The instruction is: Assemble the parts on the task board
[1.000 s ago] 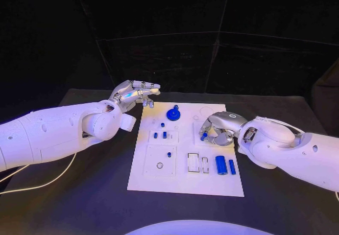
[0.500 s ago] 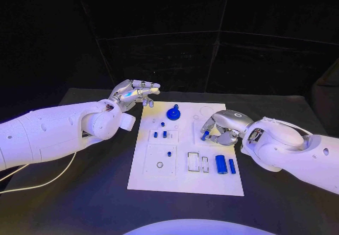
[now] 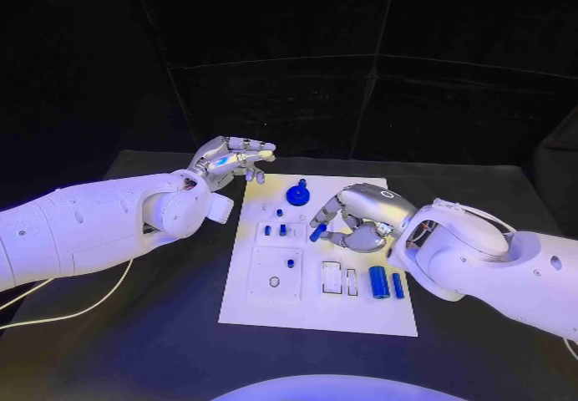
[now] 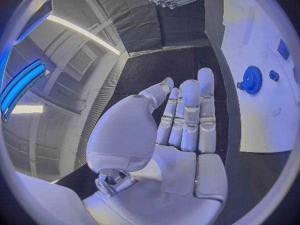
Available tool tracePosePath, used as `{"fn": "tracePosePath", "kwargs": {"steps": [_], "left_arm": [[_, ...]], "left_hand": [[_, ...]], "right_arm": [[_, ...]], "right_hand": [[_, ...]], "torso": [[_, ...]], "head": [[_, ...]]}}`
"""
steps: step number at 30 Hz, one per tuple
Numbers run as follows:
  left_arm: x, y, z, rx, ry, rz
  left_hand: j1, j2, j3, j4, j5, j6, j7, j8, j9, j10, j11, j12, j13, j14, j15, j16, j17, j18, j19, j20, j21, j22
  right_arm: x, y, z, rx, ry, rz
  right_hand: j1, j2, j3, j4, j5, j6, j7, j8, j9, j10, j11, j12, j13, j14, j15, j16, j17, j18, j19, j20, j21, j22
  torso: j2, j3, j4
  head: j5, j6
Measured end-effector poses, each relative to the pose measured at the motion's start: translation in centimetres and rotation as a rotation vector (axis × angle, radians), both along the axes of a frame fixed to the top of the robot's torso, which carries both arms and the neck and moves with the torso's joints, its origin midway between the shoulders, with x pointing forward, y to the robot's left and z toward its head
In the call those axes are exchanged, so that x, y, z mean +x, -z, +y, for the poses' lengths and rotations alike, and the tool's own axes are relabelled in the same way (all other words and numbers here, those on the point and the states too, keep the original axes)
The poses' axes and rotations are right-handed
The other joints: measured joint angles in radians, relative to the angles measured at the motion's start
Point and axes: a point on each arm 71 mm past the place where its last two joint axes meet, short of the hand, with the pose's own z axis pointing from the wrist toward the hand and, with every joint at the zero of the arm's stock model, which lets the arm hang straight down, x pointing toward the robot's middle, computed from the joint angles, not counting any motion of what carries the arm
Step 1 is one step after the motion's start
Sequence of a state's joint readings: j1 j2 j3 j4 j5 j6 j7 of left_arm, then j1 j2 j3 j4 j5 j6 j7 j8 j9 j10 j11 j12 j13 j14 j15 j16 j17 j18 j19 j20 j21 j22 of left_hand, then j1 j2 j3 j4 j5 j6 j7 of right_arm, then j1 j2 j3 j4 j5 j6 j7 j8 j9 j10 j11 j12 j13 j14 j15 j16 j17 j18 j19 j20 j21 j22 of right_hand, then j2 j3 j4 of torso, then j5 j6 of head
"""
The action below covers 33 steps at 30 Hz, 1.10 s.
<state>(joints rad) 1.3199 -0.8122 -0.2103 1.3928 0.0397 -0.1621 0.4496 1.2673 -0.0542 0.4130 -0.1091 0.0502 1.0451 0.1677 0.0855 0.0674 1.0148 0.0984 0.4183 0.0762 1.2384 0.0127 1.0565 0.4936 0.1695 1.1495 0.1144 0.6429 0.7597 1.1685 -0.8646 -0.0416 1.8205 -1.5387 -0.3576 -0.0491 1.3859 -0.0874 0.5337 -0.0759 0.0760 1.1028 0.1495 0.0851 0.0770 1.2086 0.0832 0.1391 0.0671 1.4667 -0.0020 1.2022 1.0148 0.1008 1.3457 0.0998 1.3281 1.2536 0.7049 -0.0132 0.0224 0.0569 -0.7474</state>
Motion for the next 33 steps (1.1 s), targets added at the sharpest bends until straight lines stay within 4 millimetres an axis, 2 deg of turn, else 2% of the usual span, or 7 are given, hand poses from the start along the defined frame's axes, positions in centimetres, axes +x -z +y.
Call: {"fn": "tracePosePath", "kwargs": {"steps": [7, 15, 24, 33], "left_arm": [[0.0, 0.0, 0.0, 0.0, 0.001, 0.0], [0.0, 0.0, -0.3, -0.002, 0.007, 0.001], [0.0, 0.0, -0.6, -0.004, 0.013, 0.001], [0.1, 0.0, -0.6, -0.003, 0.011, 0.0]], "left_hand": [[0.0, 0.0, 0.0, 0.0, 0.0, 0.0, 0.0, 0.0, 0.0, 0.0, 0.0, 0.0, 0.0, 0.0, 0.0, 0.0, 0.0, 0.0, 0.0, 0.0, 0.0, 0.0], [0.0, 0.0, 0.0, 0.0, 0.0, 0.0, 0.0, 0.0, 0.0, 0.0, 0.0, 0.0, 0.0, 0.0, 0.0, 0.0, 0.0, 0.0, 0.0, 0.0, 0.0, 0.0], [0.0, 0.0, 0.0, 0.0, 0.0, 0.0, 0.0, 0.0, 0.0, 0.0, 0.0, 0.0, 0.0, 0.0, 0.0, 0.0, 0.0, 0.0, 0.0, 0.0, 0.0, 0.0], [-0.004, 0.004, 0.0, 0.0, 0.0, 0.0, 0.0, 0.0, 0.0, 0.0, 0.0, 0.0, 0.0, -0.004, 0.004, 0.0, -0.001, 0.0, 0.0, 0.0, 0.0, -0.001]], "right_arm": [[-0.8, 1.0, 4.1, 0.045, -0.097, 0.027], [-1.6, 3.6, 7.0, 0.022, -0.171, 0.081], [-1.8, 4.9, 8.6, -0.037, -0.214, 0.096], [-1.6, 5.5, 8.6, -0.099, -0.21, 0.095]], "right_hand": [[0.001, 0.001, 0.003, -0.003, 0.003, 0.0, 0.0, -0.004, -0.001, 0.0, 0.0, -0.006, -0.001, 0.0, 0.0, 0.0, 0.0, 0.0, 0.0, 0.0, 0.0, 0.0], [0.001, 0.001, 0.003, -0.004, 0.009, 0.0, 0.0, -0.008, -0.002, 0.0, 0.0, -0.01, -0.001, 0.0, 0.0, 0.0, -0.003, 0.0, 0.0, 0.0, 0.0, -0.001], [0.001, 0.001, 0.003, -0.004, 0.015, -0.004, 0.003, -0.01, -0.003, 0.001, -0.001, -0.016, -0.001, 0.0, 0.0, 0.004, -0.004, 0.0, 0.0, 0.0, 0.0, -0.001], [0.001, 0.001, 0.003, -0.004, 0.019, -0.004, 0.003, -0.011, -0.003, 0.003, -0.003, -0.017, -0.001, 0.0, 0.0, 0.004, -0.003, 0.0, 0.0, 0.0, 0.0, -0.001]], "torso": [[0.002, -0.0002, 0.0003], [0.003, 0.0002, -0.0009], [0.003, 0.0017, -0.0012], [0.002, 0.0018, -0.0014]], "head": [[0.015, -0.007], [0.025, -0.017], [0.029, -0.023], [0.026, -0.026]]}}
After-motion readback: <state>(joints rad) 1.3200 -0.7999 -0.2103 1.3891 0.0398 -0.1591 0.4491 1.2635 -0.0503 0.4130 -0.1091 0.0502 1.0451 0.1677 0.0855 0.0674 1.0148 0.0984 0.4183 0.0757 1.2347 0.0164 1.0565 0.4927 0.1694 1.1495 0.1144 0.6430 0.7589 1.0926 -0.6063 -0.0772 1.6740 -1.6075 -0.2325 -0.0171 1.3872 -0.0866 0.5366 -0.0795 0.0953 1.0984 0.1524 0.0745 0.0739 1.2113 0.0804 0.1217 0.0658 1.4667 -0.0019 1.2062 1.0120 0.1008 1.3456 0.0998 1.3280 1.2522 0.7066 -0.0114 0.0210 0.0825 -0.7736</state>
